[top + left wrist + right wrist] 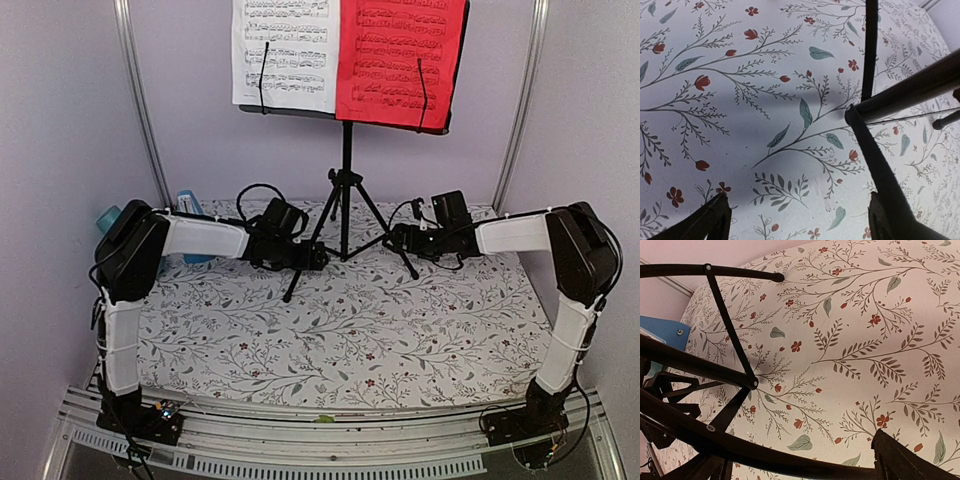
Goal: Set up the instrument practice props
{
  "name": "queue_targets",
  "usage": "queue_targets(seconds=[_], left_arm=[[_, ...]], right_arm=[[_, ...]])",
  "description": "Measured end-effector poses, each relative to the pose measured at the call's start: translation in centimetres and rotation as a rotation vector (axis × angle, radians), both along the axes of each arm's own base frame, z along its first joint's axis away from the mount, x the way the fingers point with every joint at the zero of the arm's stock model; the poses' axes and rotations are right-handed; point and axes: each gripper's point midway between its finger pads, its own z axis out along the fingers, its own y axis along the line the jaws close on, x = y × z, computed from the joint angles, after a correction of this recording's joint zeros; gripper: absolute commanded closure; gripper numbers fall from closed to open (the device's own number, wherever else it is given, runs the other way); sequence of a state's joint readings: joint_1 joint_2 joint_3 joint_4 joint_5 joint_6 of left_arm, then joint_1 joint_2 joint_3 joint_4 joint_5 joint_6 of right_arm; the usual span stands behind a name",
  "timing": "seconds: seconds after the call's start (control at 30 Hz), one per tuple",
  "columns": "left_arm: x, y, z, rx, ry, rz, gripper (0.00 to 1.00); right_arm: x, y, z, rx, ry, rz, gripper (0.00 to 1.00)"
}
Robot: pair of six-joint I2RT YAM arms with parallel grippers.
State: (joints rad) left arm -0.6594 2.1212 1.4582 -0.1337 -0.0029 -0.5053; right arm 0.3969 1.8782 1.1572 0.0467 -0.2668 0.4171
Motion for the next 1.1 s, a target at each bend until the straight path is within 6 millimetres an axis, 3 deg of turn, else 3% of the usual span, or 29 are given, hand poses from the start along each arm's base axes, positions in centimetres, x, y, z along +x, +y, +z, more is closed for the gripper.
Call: queue_targets(seconds=[0.33, 0.47, 0.6, 0.67, 0.83, 1.1], left_arm=[[-0.6, -0.8, 1.2, -0.044, -0.004, -0.057, 0.04], [-1.7, -0.3, 4.0, -0.074, -0.032, -0.076, 0.04], [-3.2, 0.6, 8.8, -0.125, -0.095, -0.089, 0.04], [-4.2, 1.5, 10.7, -0.144, -0.127, -0.088, 0.04], [-7.1, 4.3, 13.2, -0.155, -0.167, -0.062, 0.04], [-8.0, 10.0, 16.6, -0.118, -0.242, 0.134, 0.04]], right_arm=[[-0.2, 0.0, 0.6, 0.005, 0.007, 0.006, 0.01], [-0.5, 0.3, 2.7, 0.023, -0.026, 0.012, 0.01], [-1.2, 1.2, 5.6, 0.043, -0.082, 0.025, 0.01], [-2.0, 1.8, 6.7, 0.053, -0.102, 0.036, 0.01], [-5.0, 2.5, 7.4, 0.058, -0.105, 0.054, 0.01], [-10.6, 0.9, 9.3, 0.087, -0.151, 0.073, 0.01]])
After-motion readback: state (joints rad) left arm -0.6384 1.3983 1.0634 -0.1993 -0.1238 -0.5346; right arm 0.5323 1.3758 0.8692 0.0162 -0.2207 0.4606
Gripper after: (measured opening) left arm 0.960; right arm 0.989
